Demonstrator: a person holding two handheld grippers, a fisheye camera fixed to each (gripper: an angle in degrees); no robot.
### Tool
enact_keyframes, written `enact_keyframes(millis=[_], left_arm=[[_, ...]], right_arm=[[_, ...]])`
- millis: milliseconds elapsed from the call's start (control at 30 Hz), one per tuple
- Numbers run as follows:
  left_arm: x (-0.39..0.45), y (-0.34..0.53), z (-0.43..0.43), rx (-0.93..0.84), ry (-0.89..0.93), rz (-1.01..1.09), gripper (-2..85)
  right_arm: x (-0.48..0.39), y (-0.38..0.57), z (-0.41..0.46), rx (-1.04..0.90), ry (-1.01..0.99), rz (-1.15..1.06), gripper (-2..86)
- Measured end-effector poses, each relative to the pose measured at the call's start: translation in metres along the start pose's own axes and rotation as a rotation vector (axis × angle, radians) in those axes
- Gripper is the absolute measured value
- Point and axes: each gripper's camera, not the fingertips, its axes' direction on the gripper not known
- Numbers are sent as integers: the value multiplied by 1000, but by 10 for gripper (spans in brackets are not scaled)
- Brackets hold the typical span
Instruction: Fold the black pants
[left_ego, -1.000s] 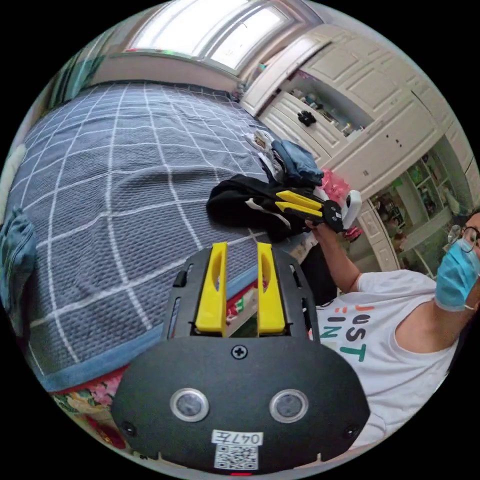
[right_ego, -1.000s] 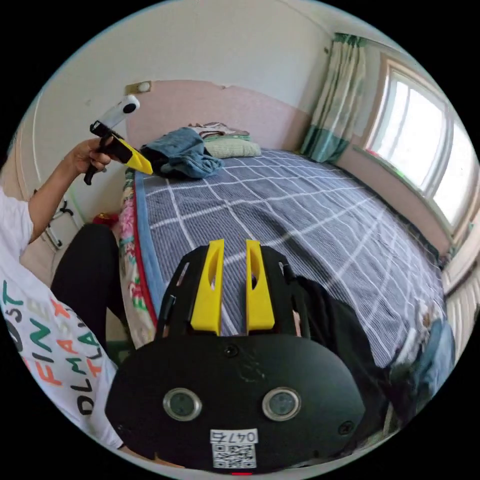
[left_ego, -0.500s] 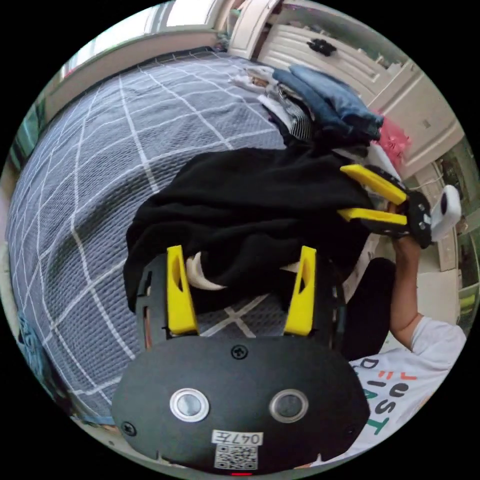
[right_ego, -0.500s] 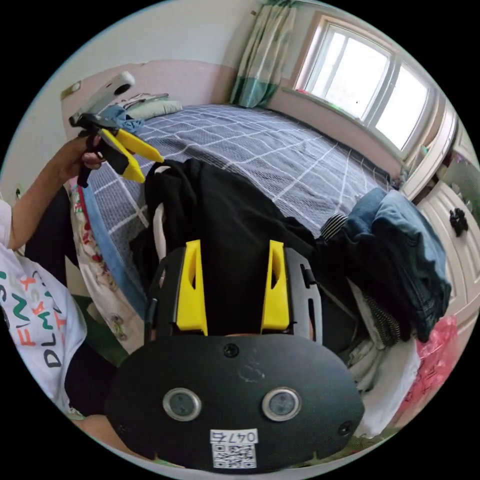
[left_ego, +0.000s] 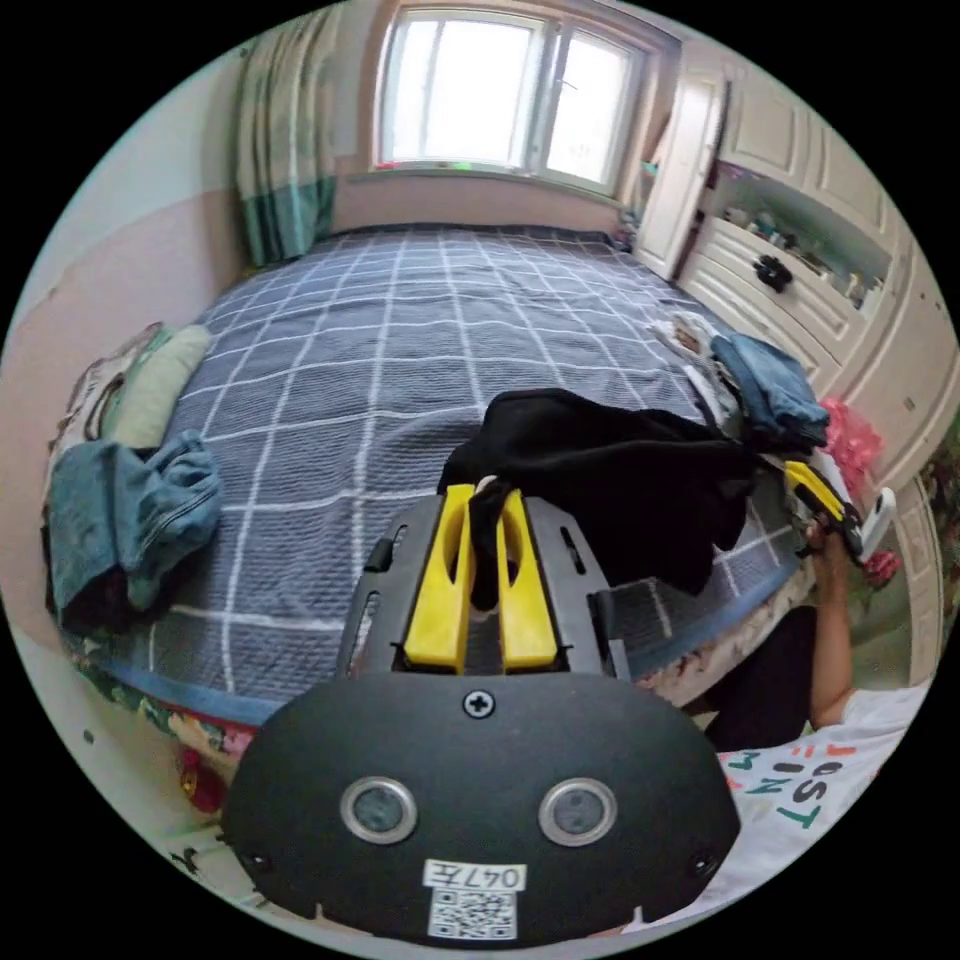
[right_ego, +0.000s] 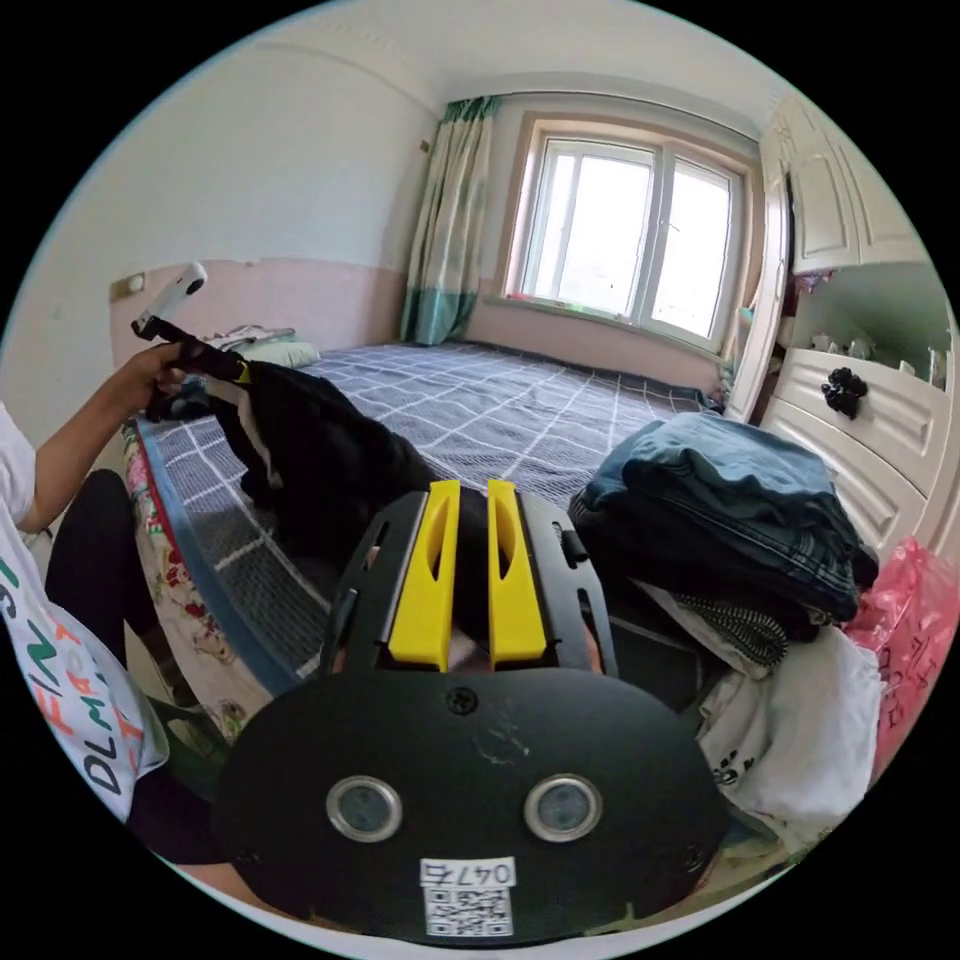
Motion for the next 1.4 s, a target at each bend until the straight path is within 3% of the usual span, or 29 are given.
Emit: enact_keyframes(millis=[67,200,267,400,567,667,833,967,1033,1100,1167,1267,1333,1400], left_arm=[[-30,34,-1,19,-161,-74,97],[-47,76,-10,189,-196,-116,130],[-33,95,-17,366,-153,11,103],[-7,113,7,412,-57,256,94],[0,107,48,120,308,362,221],[5,111,57,36,440,412,236],[46,126,73,-137,254,607,165],[68,139,111,-348,51,755,88],[62,137,99,-276,78,731,71],[46,133,70,-93,170,670,70],[15,133,23,176,433,582,79],[-21,138,-21,409,683,457,75],[-33,137,-37,414,740,377,67],[-40,138,-52,411,679,313,62]], right_arm=[[-13,-4,6,-26,-12,-29,21],[-57,-11,32,-122,-4,-138,25],[-82,-13,42,-152,-10,-204,29],[-144,-26,53,-137,-155,-331,64],[-219,-43,65,-177,-301,-428,94],[-261,-44,74,-193,-300,-518,90],[-323,-43,97,-259,-146,-755,34],[-320,-77,96,-295,-105,-666,8],[-301,-114,72,-224,-124,-548,5],[-286,-140,46,-157,-137,-483,5],[-277,-161,13,-62,-127,-439,5],[-269,-192,-44,112,-168,-388,4],[-275,-218,-67,201,-213,-423,4],[-289,-243,-66,222,-226,-476,5]])
